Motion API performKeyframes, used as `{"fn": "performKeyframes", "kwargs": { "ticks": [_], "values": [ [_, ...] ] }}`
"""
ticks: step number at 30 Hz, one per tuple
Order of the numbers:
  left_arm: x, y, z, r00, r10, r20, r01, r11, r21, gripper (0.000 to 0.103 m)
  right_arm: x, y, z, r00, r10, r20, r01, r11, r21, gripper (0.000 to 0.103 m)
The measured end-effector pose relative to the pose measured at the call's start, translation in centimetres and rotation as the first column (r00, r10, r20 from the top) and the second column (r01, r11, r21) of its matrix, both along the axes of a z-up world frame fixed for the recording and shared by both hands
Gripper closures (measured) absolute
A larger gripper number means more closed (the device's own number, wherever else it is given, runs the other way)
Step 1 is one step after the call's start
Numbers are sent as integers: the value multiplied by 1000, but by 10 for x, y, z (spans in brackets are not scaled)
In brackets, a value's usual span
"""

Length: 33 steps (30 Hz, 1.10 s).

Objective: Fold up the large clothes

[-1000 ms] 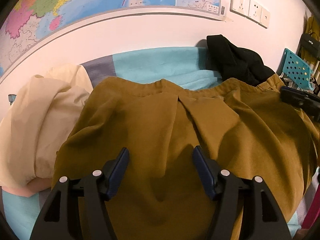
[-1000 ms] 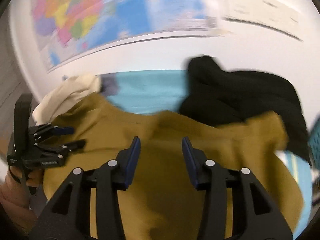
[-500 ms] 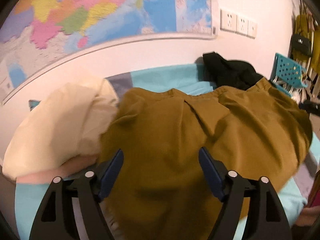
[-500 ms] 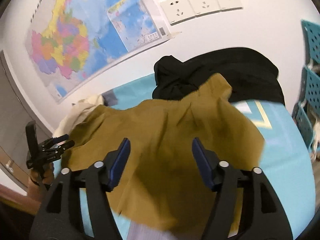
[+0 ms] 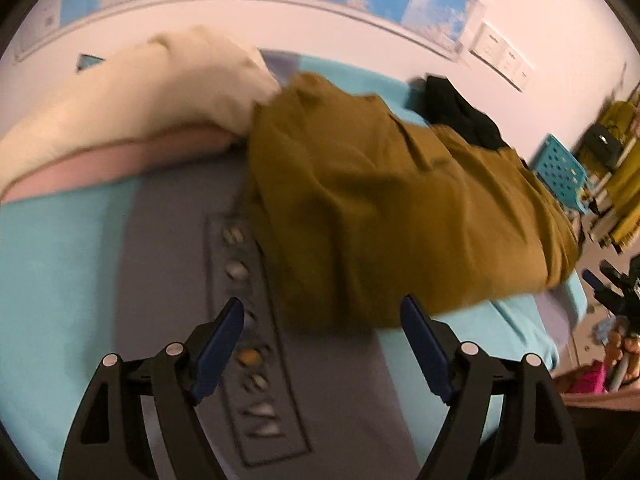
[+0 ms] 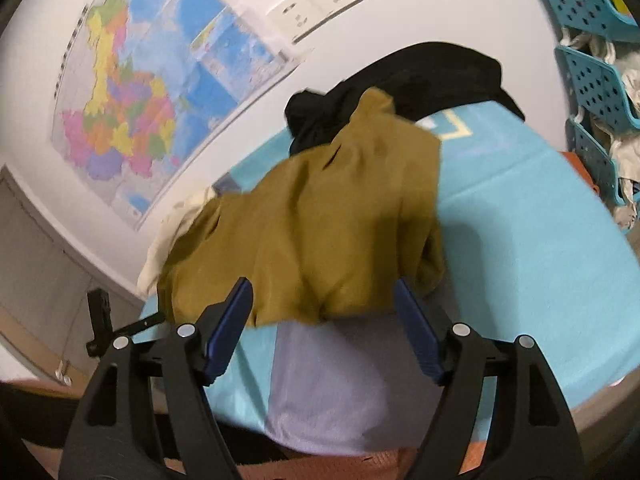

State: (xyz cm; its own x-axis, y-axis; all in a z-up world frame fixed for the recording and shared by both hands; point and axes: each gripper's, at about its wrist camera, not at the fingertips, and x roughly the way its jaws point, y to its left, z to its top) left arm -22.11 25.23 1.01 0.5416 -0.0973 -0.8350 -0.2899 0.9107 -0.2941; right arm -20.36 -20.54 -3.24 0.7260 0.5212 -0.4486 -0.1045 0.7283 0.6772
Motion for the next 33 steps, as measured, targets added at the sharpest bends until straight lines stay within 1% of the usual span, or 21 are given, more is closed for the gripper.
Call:
{"fn": "performKeyframes", "kwargs": {
  "ticks": [2, 3, 6, 9, 11, 12, 15, 17, 18, 20, 21, 22, 23, 24, 25, 26, 27, 28, 30, 32, 33],
  "values": [
    [2, -7, -5, 1000, -21, -6, 20, 999, -30, 25, 0, 12, 4, 999, 26, 20, -26, 999, -18, 30],
    [4, -11, -7, 1000, -29, -10, 29, 999, -41, 25, 0, 23, 10, 998, 47, 50, -44, 998, -44, 31],
    [8, -20, -9, 999, -41, -12, 40, 998, -40, 23, 1, 53, 23, 985, 128, 120, -113, 986, -122, 31],
    [10, -24, -10, 999, -34, -19, 34, 999, -31, 23, 12, 99, 34, 950, 259, 176, -215, 948, -233, 30],
    [9, -25, -12, 999, -28, -26, 27, 999, -38, 23, 20, 124, 35, 935, 308, 177, -250, 925, -288, 30],
    [8, -25, -12, 999, -31, -29, 30, 999, -45, 23, 27, 142, 35, 917, 359, 171, -292, 899, -326, 30],
    [6, -32, -11, 998, -47, -33, 46, 998, -34, 23, 40, 184, 35, 883, 439, 165, -326, 828, -457, 30],
    [6, -37, -11, 998, -60, -28, 59, 997, -47, 23, 46, 215, 32, 853, 497, 160, -338, 760, -555, 30],
    [6, -39, -12, 998, -62, -26, 60, 997, -58, 23, 48, 233, 29, 835, 530, 148, -343, 711, -614, 30],
    [6, -42, -12, 997, -70, -20, 69, 995, -70, 23, 49, 253, 22, 813, 565, 141, -324, 640, -697, 26],
    [7, -43, -12, 997, -71, -17, 70, 995, -77, 22, 48, 267, 18, 798, 585, 142, -292, 583, -758, 26],
    [7, -43, -12, 997, -72, -12, 70, 993, -89, 22, 50, 274, 14, 792, 594, 143, -269, 549, -791, 29],
    [8, -44, -13, 997, -72, -8, 71, 992, -102, 21, 52, 280, 11, 795, 589, 145, -235, 520, -821, 40],
    [10, -43, -13, 997, -72, 1, 71, 990, -125, 20, 56, 284, 8, 808, 572, 139, -205, 494, -845, 48],
    [10, -43, -13, 997, -73, 9, 73, 987, -142, 19, 61, 283, 7, 812, 569, 132, -206, 491, -846, 57],
    [13, -42, -14, 997, -75, 20, 77, 982, -175, 19, 66, 279, 10, 810, 572, 131, -233, 517, -824, 70],
    [14, -42, -15, 997, -68, 26, 72, 979, -191, 18, 71, 271, 18, 813, 565, 143, -258, 569, -781, 72],
    [17, -40, -15, 997, -61, 36, 68, 974, -216, 18, 73, 264, 25, 817, 554, 161, -266, 610, -747, 75],
    [24, -35, -15, 998, -43, 51, 55, 961, -269, 18, 78, 249, 35, 826, 530, 191, -278, 678, -680, 76],
    [32, -26, -11, 996, -15, 91, 43, 949, -314, 18, 83, 244, 40, 834, 516, 195, -292, 714, -636, 76],
    [36, -22, -10, 994, 2, 108, 33, 947, -320, 18, 85, 241, 41, 839, 509, 195, -302, 732, -610, 76]
  ]
}}
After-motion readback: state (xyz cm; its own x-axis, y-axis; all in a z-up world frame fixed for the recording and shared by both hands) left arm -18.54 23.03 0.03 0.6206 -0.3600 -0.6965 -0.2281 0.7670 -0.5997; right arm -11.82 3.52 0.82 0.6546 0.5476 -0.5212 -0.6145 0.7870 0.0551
